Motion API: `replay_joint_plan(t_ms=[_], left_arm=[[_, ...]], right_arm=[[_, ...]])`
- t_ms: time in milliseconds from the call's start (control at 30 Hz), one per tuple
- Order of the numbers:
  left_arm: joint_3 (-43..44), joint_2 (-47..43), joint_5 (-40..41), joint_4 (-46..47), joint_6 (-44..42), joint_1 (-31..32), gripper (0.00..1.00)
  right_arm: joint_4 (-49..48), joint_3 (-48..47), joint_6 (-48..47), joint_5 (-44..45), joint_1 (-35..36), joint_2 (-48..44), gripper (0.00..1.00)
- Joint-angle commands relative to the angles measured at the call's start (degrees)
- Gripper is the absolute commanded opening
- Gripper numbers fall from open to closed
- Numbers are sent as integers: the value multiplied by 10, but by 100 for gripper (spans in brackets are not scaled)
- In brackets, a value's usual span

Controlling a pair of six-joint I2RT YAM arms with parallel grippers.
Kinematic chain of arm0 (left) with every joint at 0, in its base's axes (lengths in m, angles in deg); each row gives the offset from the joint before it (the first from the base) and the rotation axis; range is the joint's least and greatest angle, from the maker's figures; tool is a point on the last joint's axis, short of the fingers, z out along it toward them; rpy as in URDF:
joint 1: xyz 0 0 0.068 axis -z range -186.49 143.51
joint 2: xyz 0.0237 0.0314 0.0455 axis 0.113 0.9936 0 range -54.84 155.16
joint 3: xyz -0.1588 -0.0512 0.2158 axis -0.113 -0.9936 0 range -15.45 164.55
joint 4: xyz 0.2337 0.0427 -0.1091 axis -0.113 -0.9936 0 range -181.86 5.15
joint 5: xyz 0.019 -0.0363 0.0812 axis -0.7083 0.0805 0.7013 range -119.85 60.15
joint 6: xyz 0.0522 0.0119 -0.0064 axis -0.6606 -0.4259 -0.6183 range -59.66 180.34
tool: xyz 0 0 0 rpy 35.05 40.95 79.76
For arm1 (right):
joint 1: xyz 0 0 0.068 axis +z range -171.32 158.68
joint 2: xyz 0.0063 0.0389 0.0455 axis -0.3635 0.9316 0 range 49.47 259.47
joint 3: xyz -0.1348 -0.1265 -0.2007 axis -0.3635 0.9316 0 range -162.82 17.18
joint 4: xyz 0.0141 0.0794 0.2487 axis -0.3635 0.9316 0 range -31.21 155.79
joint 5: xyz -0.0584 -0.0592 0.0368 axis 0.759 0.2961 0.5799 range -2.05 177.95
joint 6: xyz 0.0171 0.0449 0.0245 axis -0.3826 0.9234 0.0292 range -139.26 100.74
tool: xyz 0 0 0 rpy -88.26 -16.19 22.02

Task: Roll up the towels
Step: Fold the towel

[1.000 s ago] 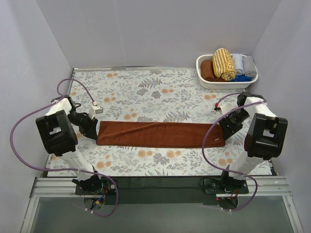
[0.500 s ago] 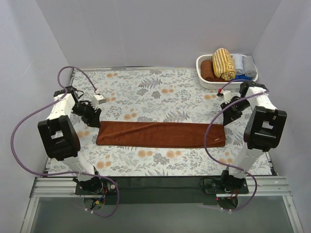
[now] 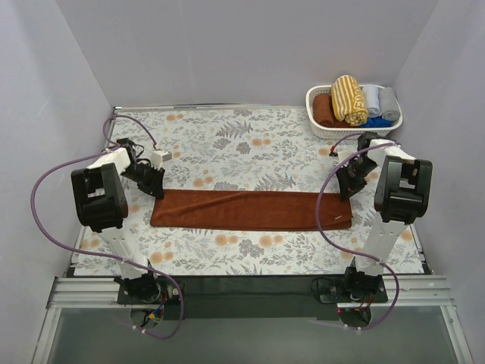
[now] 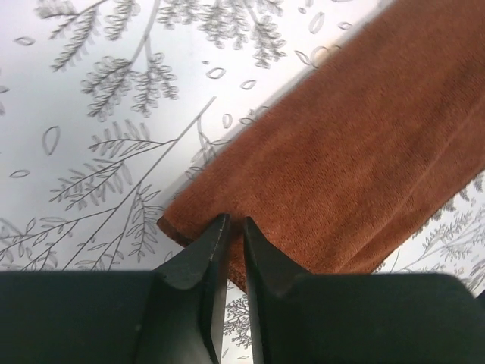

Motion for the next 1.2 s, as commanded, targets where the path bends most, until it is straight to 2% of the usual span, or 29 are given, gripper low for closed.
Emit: replay_joint_plan(t_ms=[0,233,367,433,467,667,800,1033,1167], left_arm=[[-2,-5,64,71,52,-4,12],[41,17,96,89,95,-12,9],[72,40,115,87,119,-11,10],[84,40,120,85,119,-11,11],[87,38,114,81,116,-11,11],[102,1,16,36,87,-8,25],[100,-28,-4,19,73,6,30],[76,-56,-25,21,65,47,30],[64,-55,-29,26,70,54,30]], right_arm=[[-67,-18,26,48,-2,15,17],[-85,-92,66,39,44,65,17],[-87,-151,93,64,68,97,17],[-84,-171,98,79,68,104,22],[-83,-173,98,82,69,101,27],[-41,-157,96,8,52,5,35],[7,-135,92,-41,23,-51,35],[26,-91,86,-72,8,-46,30],[29,-115,113,-79,9,-11,36]])
